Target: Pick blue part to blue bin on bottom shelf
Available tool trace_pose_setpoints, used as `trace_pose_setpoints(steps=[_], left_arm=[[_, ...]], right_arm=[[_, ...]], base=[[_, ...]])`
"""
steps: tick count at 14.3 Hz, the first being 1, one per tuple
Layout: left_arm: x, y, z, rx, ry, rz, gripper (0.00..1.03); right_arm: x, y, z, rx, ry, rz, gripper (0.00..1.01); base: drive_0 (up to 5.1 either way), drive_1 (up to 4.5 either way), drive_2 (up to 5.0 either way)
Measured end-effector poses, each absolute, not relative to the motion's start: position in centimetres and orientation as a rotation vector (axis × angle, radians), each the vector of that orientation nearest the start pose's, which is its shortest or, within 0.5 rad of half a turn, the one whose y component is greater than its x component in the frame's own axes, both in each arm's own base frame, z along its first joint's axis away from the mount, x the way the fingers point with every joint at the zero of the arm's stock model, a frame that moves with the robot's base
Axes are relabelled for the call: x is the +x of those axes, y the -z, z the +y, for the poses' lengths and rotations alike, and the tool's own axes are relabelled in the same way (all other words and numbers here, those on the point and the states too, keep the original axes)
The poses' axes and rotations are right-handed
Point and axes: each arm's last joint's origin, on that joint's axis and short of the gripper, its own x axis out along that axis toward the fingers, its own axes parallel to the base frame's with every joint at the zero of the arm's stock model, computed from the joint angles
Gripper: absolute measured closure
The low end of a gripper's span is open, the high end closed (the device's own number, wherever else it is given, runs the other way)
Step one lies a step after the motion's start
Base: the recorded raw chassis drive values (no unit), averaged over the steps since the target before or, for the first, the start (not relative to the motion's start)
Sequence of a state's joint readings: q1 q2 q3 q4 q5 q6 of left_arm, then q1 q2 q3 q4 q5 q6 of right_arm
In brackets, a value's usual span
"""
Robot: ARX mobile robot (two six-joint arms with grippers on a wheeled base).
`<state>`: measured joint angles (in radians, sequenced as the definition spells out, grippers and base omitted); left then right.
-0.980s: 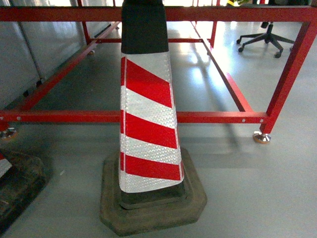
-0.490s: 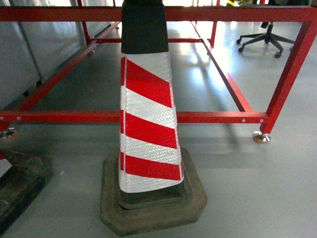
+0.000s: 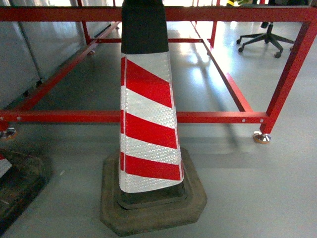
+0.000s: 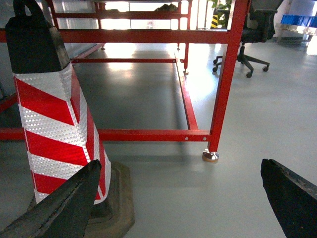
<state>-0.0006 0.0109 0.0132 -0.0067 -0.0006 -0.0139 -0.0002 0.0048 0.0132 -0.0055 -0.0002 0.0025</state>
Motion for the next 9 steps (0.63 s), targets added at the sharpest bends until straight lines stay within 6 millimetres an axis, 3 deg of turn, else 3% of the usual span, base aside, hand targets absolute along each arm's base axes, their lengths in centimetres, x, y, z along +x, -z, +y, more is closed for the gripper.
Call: trace_pose_setpoints(steps=[9], left_arm=[[9.76,-16.64,0.00,-0.014,0.000,0.006,0.05]], right_arm=[[9.72,-16.69,0.00,0.002,0.000,-0.001,0.03]], base=[[0.0,0.00,0.0]])
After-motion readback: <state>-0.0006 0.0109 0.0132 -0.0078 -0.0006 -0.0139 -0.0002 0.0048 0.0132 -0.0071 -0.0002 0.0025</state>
